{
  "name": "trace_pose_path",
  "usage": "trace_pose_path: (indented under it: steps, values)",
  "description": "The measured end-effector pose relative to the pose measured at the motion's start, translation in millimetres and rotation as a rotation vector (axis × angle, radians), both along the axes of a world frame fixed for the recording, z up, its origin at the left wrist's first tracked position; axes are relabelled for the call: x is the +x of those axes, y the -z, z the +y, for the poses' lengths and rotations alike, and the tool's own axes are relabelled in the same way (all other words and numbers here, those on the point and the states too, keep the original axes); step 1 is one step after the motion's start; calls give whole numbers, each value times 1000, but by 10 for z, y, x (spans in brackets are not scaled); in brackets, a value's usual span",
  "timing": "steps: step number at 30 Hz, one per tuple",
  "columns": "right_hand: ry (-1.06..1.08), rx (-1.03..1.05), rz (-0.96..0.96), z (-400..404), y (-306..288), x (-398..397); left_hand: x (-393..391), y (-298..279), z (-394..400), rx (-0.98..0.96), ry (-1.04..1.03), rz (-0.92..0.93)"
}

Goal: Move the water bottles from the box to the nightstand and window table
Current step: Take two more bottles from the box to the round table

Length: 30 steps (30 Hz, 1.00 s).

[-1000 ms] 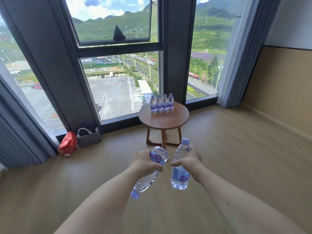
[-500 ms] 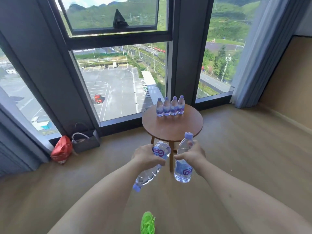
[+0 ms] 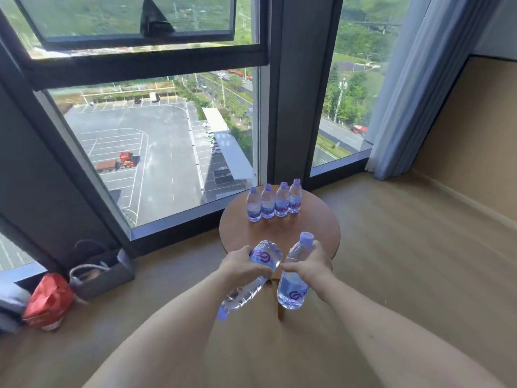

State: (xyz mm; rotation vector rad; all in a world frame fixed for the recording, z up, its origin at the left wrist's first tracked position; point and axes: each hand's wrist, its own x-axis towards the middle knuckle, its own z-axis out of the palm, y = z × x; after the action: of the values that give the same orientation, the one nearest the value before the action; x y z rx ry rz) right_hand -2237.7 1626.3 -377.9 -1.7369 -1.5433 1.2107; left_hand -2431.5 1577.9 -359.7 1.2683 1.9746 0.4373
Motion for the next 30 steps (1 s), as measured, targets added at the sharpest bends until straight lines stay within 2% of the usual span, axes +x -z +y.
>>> trace_pose_path:
  steps: [6,16,24,30]
  values:
    - [-23,-53,36,904,259,-222,-194,298,776,-93,25,-3]
    - [-118,-163,-23,2712,628,-400,-412,623,2371,-352,-100,-117]
    - [-152,-233,-75,3616,919,-461,-445,755,3232,-543,3,61]
    - [-161,-276,-135,3805,1210,-479,-508,1068,3482,-479,178,263]
